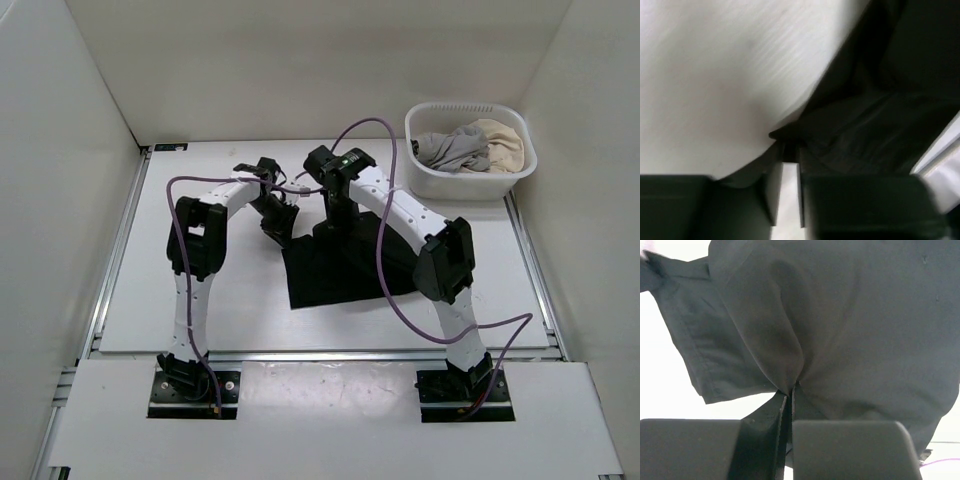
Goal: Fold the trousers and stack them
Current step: Fold the trousers
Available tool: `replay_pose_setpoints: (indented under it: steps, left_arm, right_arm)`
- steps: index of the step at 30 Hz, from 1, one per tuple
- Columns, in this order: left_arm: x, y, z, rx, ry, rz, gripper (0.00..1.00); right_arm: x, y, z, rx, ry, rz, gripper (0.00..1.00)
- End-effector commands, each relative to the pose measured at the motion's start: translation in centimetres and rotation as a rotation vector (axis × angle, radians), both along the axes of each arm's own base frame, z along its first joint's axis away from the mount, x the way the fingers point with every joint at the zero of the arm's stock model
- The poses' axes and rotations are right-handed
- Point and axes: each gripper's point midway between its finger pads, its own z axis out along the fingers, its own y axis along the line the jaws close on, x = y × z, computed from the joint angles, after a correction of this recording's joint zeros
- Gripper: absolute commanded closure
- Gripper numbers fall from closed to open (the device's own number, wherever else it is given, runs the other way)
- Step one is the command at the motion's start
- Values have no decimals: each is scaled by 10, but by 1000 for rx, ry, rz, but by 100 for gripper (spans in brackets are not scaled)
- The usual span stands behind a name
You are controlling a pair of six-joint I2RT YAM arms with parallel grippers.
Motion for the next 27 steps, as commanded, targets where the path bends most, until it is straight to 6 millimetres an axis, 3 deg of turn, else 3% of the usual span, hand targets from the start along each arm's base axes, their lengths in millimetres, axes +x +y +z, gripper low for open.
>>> replay_pose_setpoints:
  steps: [1, 3, 7, 9, 11, 12, 13, 16, 17, 22, 24, 26, 27]
  left_arm:
    - [-14, -2, -45, 20, 78, -33, 73]
    - [-10, -3, -43, 16, 66, -33, 86]
    - [4, -6, -41, 17, 32, -32, 86]
    - [9, -6, -45, 26, 26, -31, 86]
    - [19, -8, -42, 30, -3, -30, 86]
    - [22, -7, -45, 39, -8, -29, 86]
    - [33, -4, -41, 65, -45, -25, 86]
    - [50, 15, -44, 108, -56, 25, 86]
    - [64, 15, -37, 98, -84, 45, 86]
    - [82, 32, -35, 117, -105, 85, 86]
    - [86, 35, -33, 138, -118, 99, 78]
    - [95, 49, -28, 192, -154, 121, 62]
    - [100, 56, -26, 208, -163, 143, 57]
  right_arm:
    - [5, 16, 24, 99, -74, -40, 100]
    - [6, 15, 29, 118, -100, -68, 100]
    - [21, 26, 67, 249, -229, -143, 100]
    - [26, 49, 72, 325, -266, -126, 100]
    - [25, 59, 62, 296, -251, -76, 100]
    - [22, 71, 67, 317, -242, -43, 100]
    - [21, 78, 49, 282, -212, -22, 100]
    - [15, 89, 33, 258, -186, 29, 100]
    - [13, 90, 29, 262, -175, 33, 100]
    - [3, 102, 10, 272, -145, 71, 100]
    - [-4, 116, -7, 271, -112, 132, 100]
    - [-9, 133, -8, 304, -95, 210, 83]
    - [-17, 149, -5, 334, -85, 303, 58]
